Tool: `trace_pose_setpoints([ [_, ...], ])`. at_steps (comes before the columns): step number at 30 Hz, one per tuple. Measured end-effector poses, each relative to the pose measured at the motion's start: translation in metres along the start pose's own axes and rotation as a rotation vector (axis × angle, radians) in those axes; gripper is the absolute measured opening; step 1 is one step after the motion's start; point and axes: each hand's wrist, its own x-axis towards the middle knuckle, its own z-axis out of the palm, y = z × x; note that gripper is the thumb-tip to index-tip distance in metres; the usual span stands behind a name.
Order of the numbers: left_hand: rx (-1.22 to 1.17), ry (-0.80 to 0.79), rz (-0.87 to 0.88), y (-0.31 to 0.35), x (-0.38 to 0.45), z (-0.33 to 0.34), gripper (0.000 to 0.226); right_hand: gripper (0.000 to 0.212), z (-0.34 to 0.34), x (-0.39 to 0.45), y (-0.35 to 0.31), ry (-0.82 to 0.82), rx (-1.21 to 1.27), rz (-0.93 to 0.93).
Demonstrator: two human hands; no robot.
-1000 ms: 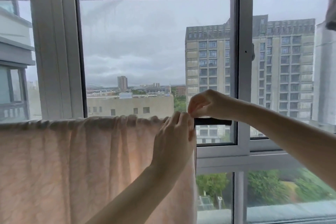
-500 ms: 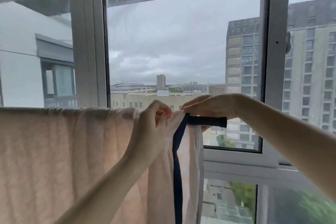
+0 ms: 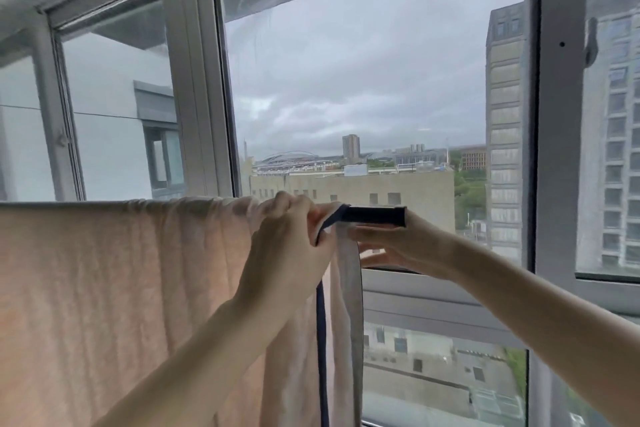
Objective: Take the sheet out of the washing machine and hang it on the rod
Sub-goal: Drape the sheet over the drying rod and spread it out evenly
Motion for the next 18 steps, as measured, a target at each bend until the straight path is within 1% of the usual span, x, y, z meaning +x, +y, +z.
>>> trace_pose_setpoints([
  [3,0.071,0.039,0.029,0.005,0.000,-0.007,0.009,0.015,-0.003,-0.002,-0.003,0.217,-0.259,-0.149],
  [4,0.089,0.051,0.047,0.006,0.001,-0.009,0.009,0.010,-0.006,-0.003,-0.004,0.287,-0.356,-0.196],
  [6,0.057,0.053,0.044,0.007,0.005,-0.012,0.009,0.016,-0.012,-0.002,-0.008,0.387,-0.515,-0.257],
  [7,0.014,0.037,0.023,0.008,0.008,-0.013,0.009,0.021,-0.014,-0.002,-0.010,0.410,-0.554,-0.279],
  [8,-0.038,0.008,-0.008,0.009,0.010,-0.013,0.009,0.023,-0.015,-0.003,-0.013,0.413,-0.541,-0.292],
  [9,-0.099,-0.028,-0.051,0.011,0.013,-0.014,0.009,0.022,-0.016,-0.003,-0.016,0.391,-0.467,-0.281],
  [11,-0.264,-0.103,-0.156,0.014,0.020,-0.013,0.007,0.013,-0.018,-0.005,-0.020,0.287,-0.239,-0.199],
  [13,-0.382,-0.157,-0.223,0.017,0.026,-0.013,0.006,0.009,-0.022,-0.002,-0.020,0.194,-0.123,-0.116],
  [15,-0.389,-0.184,-0.211,0.017,0.029,-0.013,0.006,0.004,-0.025,-0.001,-0.023,0.161,-0.087,-0.094],
  [18,-0.237,-0.188,-0.050,0.014,0.027,-0.015,0.013,0.026,-0.031,-0.004,-0.032,0.100,-0.063,-0.091],
])
